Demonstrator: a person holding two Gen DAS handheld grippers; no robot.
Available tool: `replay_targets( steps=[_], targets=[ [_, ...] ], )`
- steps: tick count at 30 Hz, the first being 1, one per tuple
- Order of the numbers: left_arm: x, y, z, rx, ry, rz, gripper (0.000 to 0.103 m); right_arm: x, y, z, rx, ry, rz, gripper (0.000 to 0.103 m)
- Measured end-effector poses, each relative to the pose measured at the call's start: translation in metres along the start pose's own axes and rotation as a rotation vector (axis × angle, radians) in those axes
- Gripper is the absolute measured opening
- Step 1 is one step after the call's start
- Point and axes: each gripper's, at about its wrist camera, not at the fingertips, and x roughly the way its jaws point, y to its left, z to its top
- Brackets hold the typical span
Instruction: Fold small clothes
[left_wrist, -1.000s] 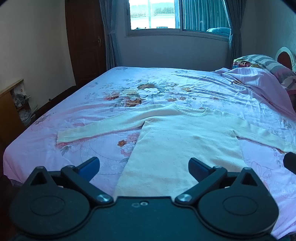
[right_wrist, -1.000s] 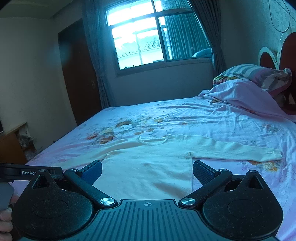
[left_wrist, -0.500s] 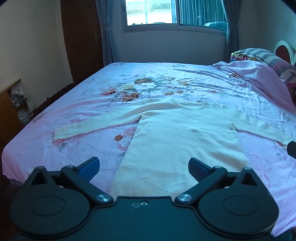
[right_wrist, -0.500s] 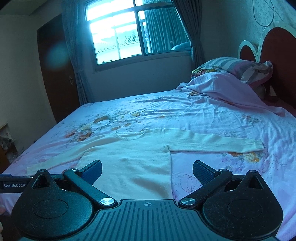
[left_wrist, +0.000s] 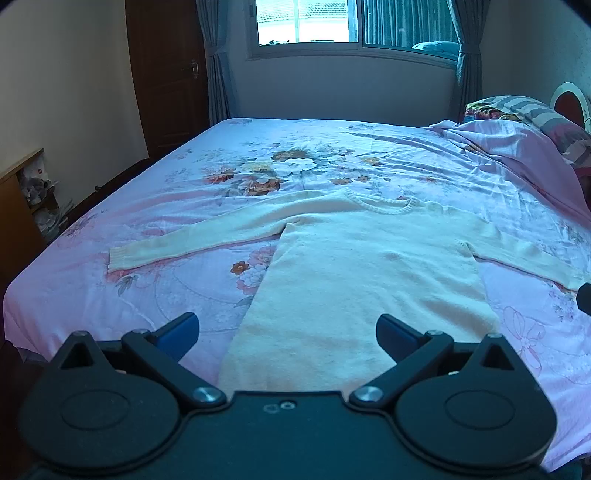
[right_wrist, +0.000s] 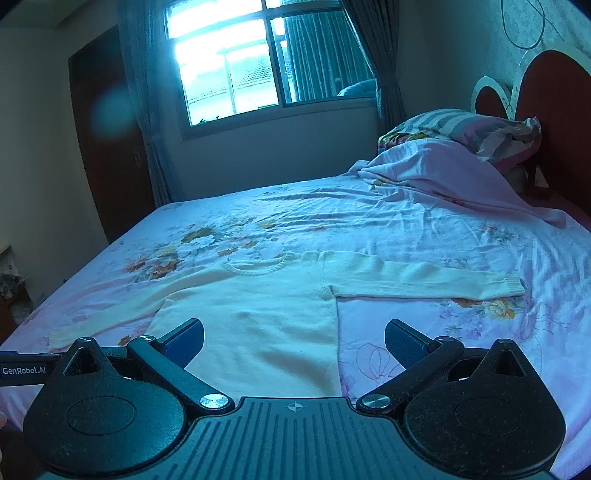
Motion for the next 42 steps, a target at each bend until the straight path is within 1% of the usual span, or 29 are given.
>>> replay_targets(
  steps=[15, 29, 33, 36, 42],
  targets=[
    [0.005, 0.002, -0.003, -0.002, 0.006, 0.008, 0.101, 0.003, -0.001, -0.003, -0.002, 0.004, 0.005, 0.103],
    [0.022, 0.011, -0.002, -0.018, 0.047, 0.025, 0.101, 0.015, -0.002, -0.010, -0.011, 0.025, -0.002, 0.103],
    [0.031, 0.016, -0.001, -0.026, 0.061, 0.030, 0.101, 0.022, -0.003, -0.014, 0.002, 0.029, 0.007, 0.103],
    [0.041, 0.023, 0.000, -0.038, 0.075, 0.035, 0.101, 0.029, -0.002, -0.020, 0.011, 0.037, 0.040, 0.103],
    [0.063, 0.037, 0.004, -0.070, 0.098, 0.041, 0.101, 0.044, 0.012, -0.027, -0.025, 0.067, 0.078, 0.103]
  ],
)
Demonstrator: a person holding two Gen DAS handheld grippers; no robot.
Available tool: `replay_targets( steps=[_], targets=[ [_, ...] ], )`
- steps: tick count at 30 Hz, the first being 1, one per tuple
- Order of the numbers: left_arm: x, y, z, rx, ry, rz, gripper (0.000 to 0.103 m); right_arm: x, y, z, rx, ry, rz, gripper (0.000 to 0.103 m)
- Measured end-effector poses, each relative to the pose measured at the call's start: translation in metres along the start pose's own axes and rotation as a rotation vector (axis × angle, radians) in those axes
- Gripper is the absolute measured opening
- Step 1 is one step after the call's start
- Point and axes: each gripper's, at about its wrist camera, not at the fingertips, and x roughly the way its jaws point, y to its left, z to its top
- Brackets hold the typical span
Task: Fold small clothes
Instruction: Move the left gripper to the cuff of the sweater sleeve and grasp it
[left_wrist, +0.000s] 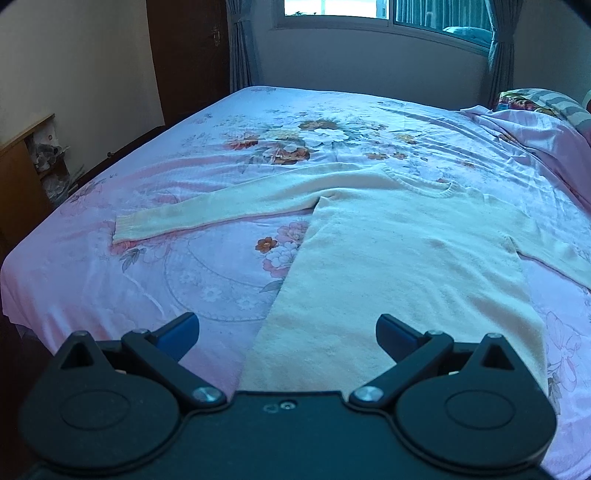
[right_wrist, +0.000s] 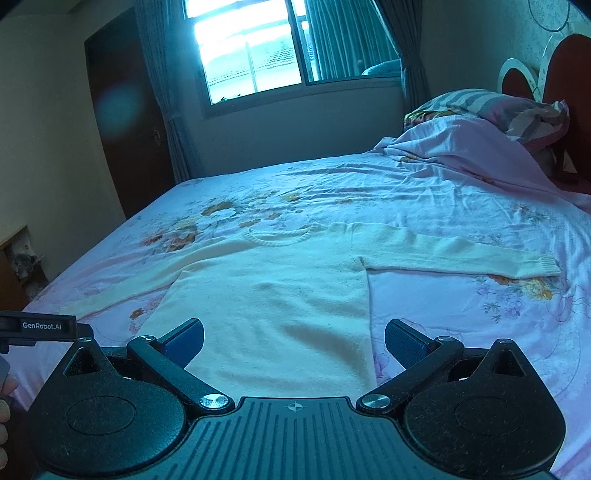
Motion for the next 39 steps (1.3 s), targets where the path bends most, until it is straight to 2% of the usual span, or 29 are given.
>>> replay_targets(
  steps=[13, 26, 35, 39],
  targets=[
    [0.059, 0.039, 0.026, -0.054, 0.051, 0.064, 0.101, 0.062, 0.040, 0.022, -0.077, 0.035, 0.037, 0.103],
    [0.132, 0.081, 0.058, -0.115, 0.106, 0.085, 0.101, 0.143, 0.072, 0.040, -0.107, 0.102, 0.081, 0.103],
    [0.183, 0.111, 0.073, -0.152, 0.156, 0.162, 0.100, 0.197, 0.085, 0.046, -0.132, 0.142, 0.081, 0.103],
    [0.206, 0.132, 0.076, -0.222, 0.185, 0.161, 0.099, 0.215, 0.089, 0.046, -0.139, 0.163, 0.081, 0.103]
  ],
)
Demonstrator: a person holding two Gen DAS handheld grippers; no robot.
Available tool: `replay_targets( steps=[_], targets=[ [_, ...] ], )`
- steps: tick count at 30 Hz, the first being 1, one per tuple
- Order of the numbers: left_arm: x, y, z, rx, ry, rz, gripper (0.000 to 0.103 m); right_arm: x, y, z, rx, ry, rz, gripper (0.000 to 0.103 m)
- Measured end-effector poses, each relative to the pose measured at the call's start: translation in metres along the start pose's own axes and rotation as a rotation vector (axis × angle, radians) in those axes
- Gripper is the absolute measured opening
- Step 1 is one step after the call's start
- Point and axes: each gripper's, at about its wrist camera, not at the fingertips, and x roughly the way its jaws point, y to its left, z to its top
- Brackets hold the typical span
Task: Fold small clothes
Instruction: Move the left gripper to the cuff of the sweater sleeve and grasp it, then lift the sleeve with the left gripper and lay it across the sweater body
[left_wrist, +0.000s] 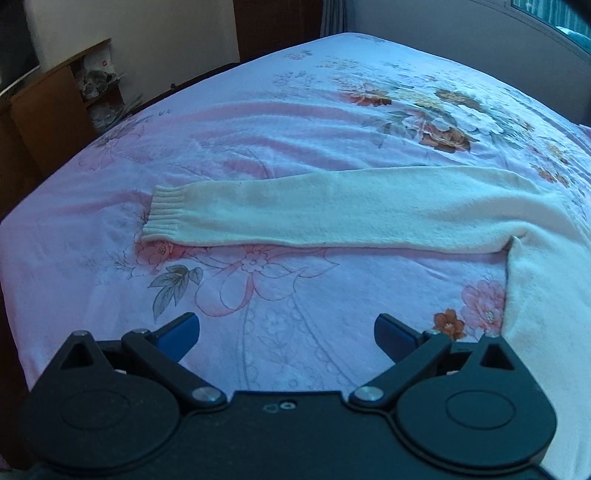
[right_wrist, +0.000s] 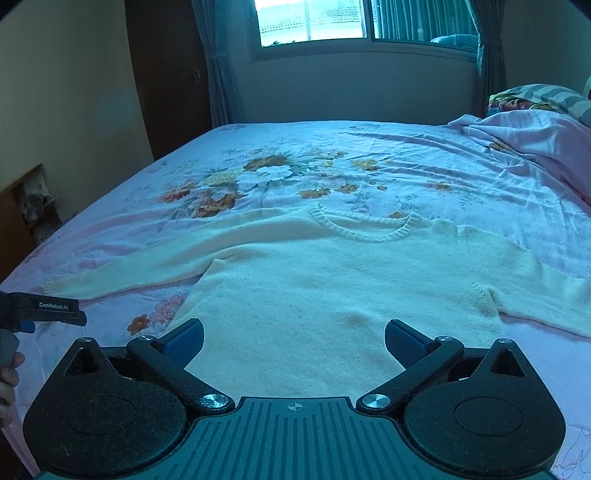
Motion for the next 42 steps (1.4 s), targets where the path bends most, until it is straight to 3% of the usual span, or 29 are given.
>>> replay_targets(
  steps=[10, 19, 28, 30, 31, 34, 39, 42],
  targets=[
    [0.053, 0.057, 0.016, -0.315, 0.088, -0.133, 0.097, 0.038, 0.006, -0.002, -0.010, 0.053, 0.014, 0.103],
    [0.079, 0.089, 0.027, -0.547, 0.045, -0.267, 0.096, 0.060, 0.004, -0.002, -0.006, 0.076, 0.009, 0.103],
    [0.090, 0.113, 0.029, -0.719, -0.006, -0.364, 0.094, 0.070, 0.002, -0.003, 0.000, 0.090, 0.006, 0.103],
    [0.089, 0.116, 0.029, -0.735, -0.008, -0.371, 0.076, 0.070, 0.003, -0.004, 0.000, 0.089, 0.006, 0.103],
    [0.090, 0.117, 0.029, -0.726, 0.005, -0.384, 0.009, 0.070, 0.002, -0.005, 0.001, 0.089, 0.007, 0.103],
    [0.103, 0.123, 0.026, -0.752, 0.067, -0.393, 0.006, 0.071, 0.003, -0.006, 0.001, 0.093, 0.012, 0.103],
    [0.110, 0.124, 0.027, -0.771, 0.038, -0.405, 0.010, 0.071, 0.004, -0.009, 0.001, 0.098, 0.017, 0.103],
    [0.117, 0.126, 0.027, -0.822, 0.011, -0.432, 0.021, 0.073, 0.004, -0.010, 0.001, 0.109, 0.016, 0.103]
  ],
)
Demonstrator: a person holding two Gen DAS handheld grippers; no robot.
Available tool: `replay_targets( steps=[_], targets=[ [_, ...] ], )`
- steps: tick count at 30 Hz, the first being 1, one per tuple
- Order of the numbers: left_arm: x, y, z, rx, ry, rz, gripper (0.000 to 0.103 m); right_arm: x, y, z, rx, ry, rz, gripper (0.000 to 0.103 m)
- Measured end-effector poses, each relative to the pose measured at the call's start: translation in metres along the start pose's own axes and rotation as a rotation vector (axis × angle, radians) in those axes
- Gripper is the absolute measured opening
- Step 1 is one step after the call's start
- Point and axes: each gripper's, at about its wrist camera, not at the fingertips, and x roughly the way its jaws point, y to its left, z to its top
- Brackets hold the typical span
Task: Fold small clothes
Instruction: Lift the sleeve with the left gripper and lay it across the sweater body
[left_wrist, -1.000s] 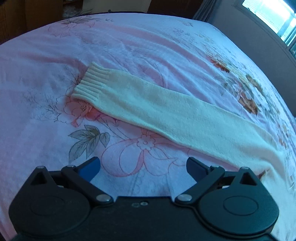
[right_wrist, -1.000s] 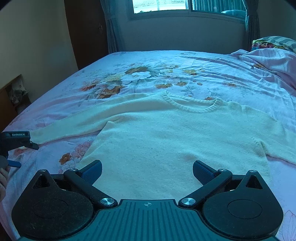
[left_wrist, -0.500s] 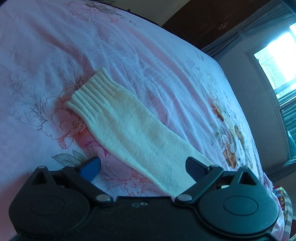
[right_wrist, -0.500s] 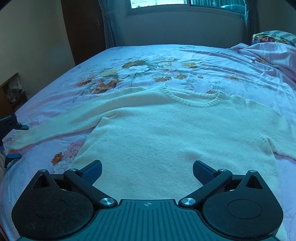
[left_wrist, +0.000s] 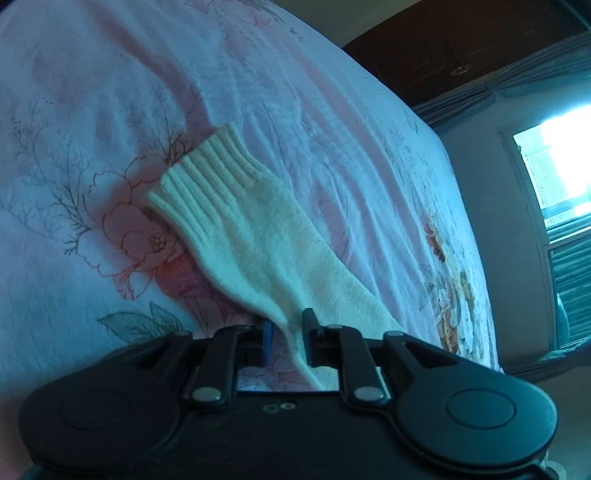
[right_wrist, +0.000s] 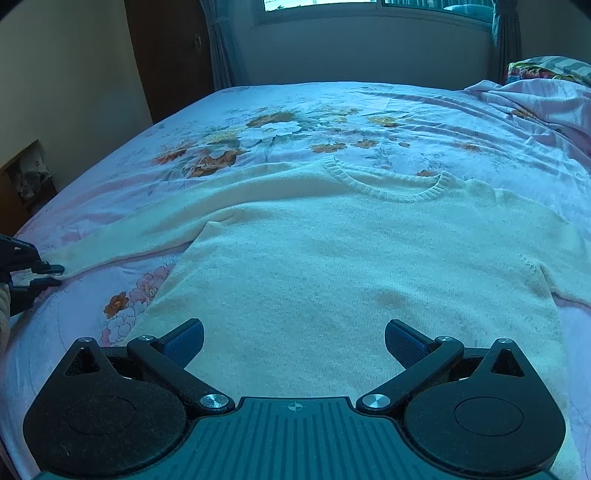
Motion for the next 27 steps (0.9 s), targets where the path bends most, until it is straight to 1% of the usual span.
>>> replay_targets(
  steps=[1, 3, 5, 6, 7, 8, 9, 10, 11, 13, 14, 17, 20, 22, 24, 25, 27],
  targets=[
    [0.002, -0.001, 0.001, 0.004, -0.011, -0.002, 0.023, 0.000, 0.000, 0.000, -0.002, 0.000, -0.001, 0.103],
    [0.006, -0.008, 0.005, 0.032, -0.031, 0.017, 0.023, 0.001, 0.001, 0.000, -0.007, 0.001, -0.001, 0.103],
    [0.006, -0.011, 0.010, 0.029, -0.061, 0.028, 0.022, 0.002, 0.000, 0.001, -0.007, 0.001, 0.001, 0.103],
    [0.007, -0.012, 0.012, 0.029, -0.069, 0.034, 0.018, 0.002, 0.000, 0.000, -0.006, 0.001, 0.003, 0.103],
    [0.009, -0.014, 0.014, 0.036, -0.068, 0.052, 0.009, 0.002, 0.000, 0.000, -0.005, 0.000, 0.005, 0.103],
    [0.009, -0.015, 0.014, 0.038, -0.070, 0.066, 0.004, 0.003, 0.000, 0.000, -0.005, 0.001, 0.007, 0.103],
    [0.009, -0.018, 0.014, 0.049, -0.071, 0.076, 0.004, 0.004, -0.001, -0.001, -0.005, 0.003, 0.007, 0.103],
    [0.009, -0.024, 0.013, 0.077, -0.075, 0.090, 0.001, 0.005, -0.002, -0.001, -0.005, 0.007, 0.005, 0.103],
    [0.007, -0.034, 0.011, 0.121, -0.082, 0.090, 0.001, 0.007, -0.003, -0.001, -0.005, 0.011, 0.001, 0.103],
    [0.001, -0.064, 0.004, 0.246, -0.110, 0.073, 0.001, 0.009, -0.007, -0.001, 0.001, 0.012, -0.003, 0.103],
    [0.000, -0.080, 0.000, 0.306, -0.117, 0.057, 0.001, 0.010, -0.009, -0.002, 0.007, 0.013, -0.003, 0.103],
    [-0.002, -0.139, -0.016, 0.462, -0.108, -0.025, 0.001, 0.012, -0.015, -0.001, 0.026, 0.015, 0.010, 0.103],
    [-0.002, -0.209, -0.054, 0.642, -0.070, -0.136, 0.001, 0.011, -0.023, -0.001, 0.056, 0.011, 0.010, 0.103],
    [-0.003, -0.250, -0.091, 0.765, -0.020, -0.222, 0.002, 0.010, -0.031, -0.002, 0.078, 0.006, -0.004, 0.103],
    [-0.004, -0.282, -0.138, 0.880, 0.066, -0.307, 0.003, 0.007, -0.041, -0.002, 0.098, -0.001, -0.015, 0.103],
    [-0.004, -0.292, -0.165, 0.931, 0.114, -0.342, 0.003, 0.005, -0.046, -0.003, 0.109, -0.006, -0.021, 0.103],
    [-0.001, -0.299, -0.222, 1.041, 0.237, -0.400, 0.003, 0.000, -0.058, -0.004, 0.119, -0.015, -0.037, 0.103]
  ],
)
